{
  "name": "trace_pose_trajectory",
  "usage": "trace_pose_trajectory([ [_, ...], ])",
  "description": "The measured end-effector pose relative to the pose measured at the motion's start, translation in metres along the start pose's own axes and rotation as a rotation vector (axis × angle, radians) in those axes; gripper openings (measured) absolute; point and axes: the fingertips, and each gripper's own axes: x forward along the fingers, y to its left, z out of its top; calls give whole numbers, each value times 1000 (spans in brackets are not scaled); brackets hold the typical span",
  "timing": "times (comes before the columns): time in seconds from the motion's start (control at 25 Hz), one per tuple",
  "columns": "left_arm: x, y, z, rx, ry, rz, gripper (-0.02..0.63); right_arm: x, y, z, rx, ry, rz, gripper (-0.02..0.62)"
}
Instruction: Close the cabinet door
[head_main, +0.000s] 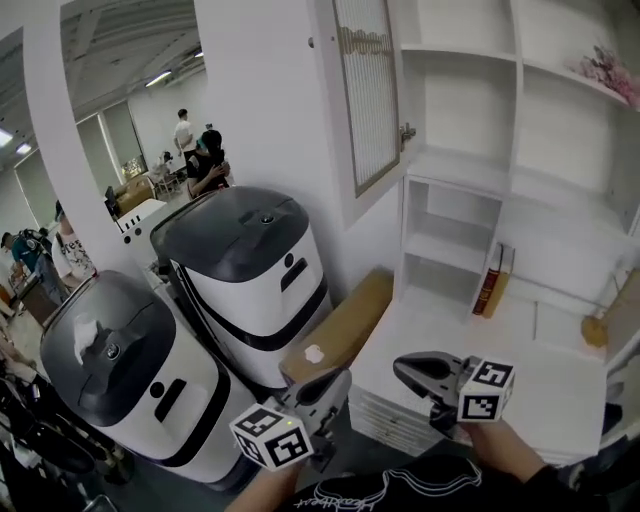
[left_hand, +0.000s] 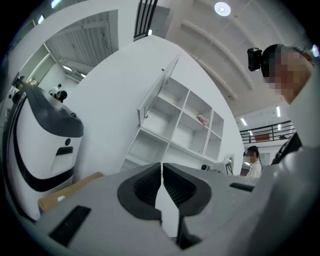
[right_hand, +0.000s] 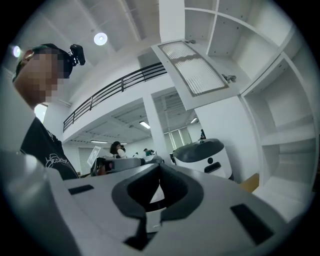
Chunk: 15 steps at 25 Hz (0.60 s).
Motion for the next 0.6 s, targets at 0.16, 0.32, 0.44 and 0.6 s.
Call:
trace_pose_trajectory([
  [0.16, 16, 24, 37, 47, 3, -111, 6, 16, -17, 30, -50, -40, -92, 6],
  [0.32, 25, 47, 72, 35, -17, -210, 8, 27, -22, 50, -99, -77, -150, 6],
  [0.44, 29, 66, 95, 0, -44, -282, 8, 30, -23, 55, -102, -108, -187, 6],
  [0.6, 42, 80, 128, -33, -85, -376, 22, 25, -31, 59, -80, -133, -249, 6],
])
